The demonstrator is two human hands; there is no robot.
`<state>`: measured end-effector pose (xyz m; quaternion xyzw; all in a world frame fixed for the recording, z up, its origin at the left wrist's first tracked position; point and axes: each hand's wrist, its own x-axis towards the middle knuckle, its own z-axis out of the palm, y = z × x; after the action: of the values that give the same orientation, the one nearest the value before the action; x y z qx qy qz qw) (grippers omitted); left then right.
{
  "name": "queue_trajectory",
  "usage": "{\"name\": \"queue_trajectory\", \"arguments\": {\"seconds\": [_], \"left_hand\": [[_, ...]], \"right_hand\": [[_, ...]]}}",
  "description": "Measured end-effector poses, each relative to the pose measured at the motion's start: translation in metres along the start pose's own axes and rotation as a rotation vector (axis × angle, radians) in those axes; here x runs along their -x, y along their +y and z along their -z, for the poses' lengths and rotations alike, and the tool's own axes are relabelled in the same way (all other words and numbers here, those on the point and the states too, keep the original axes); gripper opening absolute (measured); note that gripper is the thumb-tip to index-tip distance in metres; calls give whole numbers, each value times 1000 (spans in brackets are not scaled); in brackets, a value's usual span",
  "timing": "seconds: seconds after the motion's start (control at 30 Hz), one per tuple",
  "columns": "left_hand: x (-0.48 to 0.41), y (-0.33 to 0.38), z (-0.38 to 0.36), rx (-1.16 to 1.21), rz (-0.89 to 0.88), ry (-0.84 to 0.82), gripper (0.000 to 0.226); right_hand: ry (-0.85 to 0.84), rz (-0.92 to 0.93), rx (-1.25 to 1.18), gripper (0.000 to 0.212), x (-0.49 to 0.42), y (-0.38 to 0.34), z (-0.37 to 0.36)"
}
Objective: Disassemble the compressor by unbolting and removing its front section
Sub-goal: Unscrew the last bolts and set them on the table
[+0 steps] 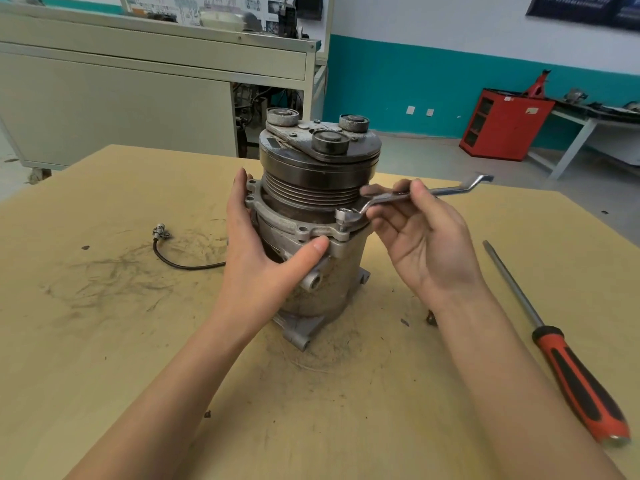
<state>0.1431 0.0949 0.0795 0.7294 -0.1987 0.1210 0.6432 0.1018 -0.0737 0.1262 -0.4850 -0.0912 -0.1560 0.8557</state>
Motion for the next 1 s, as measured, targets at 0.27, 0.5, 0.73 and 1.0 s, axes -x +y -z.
{"name": "queue_trajectory", "arguments": {"seconds": [0.27,0.5,0.73,1.0], "left_hand": [[-1,-1,0,4,-3,-3,117],[-1,-1,1,10,7,-17,117],[0,0,1,13,9,-16,116],[1,2,0,5,11,-13,116]], "right_hand": [[12,664,517,21,27,2,-21],[-62,850,899,27,41,16,-12],[-26,802,734,15,38,24,-14],[-47,68,160,27,-1,-5,0]]}}
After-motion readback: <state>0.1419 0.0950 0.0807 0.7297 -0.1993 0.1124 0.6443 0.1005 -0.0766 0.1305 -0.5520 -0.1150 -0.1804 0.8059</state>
